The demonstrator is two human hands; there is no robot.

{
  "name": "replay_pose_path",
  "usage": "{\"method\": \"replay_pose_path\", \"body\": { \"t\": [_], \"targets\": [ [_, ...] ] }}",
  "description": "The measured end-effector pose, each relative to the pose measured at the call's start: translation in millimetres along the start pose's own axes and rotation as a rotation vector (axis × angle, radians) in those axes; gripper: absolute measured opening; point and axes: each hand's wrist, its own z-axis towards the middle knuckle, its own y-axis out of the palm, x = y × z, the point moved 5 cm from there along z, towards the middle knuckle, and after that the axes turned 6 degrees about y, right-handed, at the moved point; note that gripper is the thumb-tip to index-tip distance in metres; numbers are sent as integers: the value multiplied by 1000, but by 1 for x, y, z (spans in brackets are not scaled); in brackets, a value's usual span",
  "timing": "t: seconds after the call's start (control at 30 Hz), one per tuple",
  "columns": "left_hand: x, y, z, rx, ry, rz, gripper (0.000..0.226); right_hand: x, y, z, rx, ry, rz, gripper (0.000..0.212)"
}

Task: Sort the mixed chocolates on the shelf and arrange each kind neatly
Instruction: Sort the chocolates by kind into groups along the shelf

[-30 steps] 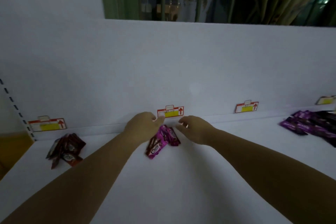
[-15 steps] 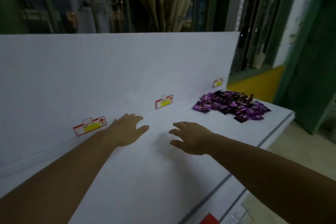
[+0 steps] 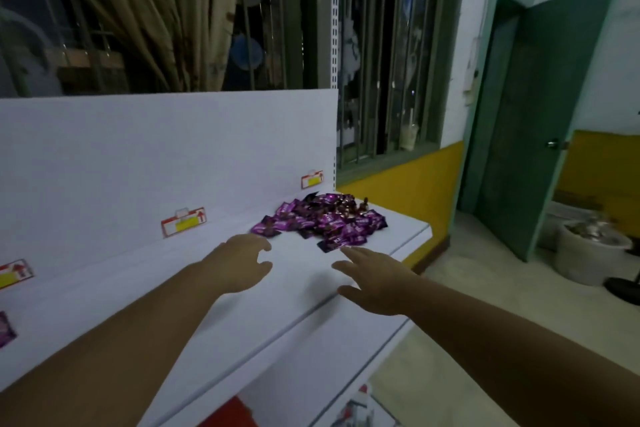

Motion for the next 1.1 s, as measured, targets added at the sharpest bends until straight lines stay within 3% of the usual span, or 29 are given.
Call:
{"method": "replay_pose_path", "body": {
  "t": [0.2, 0.37, 0.57, 0.7, 0.93, 1.1],
  "targets": [
    [50, 28, 29, -119, 15, -144, 44, 60, 21, -7, -12, 75, 54, 56],
    [67, 47, 72, -119, 38, -215, 41, 102, 36, 8, -33, 140, 122, 54],
    [63, 61, 145, 130, 34, -254, 37, 150, 33, 55, -3, 174, 150, 50],
    [60, 77, 183, 359, -87, -214, 70, 179, 35, 90, -21, 232, 172, 53],
    [58, 105, 207, 443, -93, -150, 89, 214, 50, 141, 75, 304, 301, 54],
    [63, 106, 204, 483, -25, -128, 77, 224, 50, 183, 152, 295, 390, 51]
  ]
}}
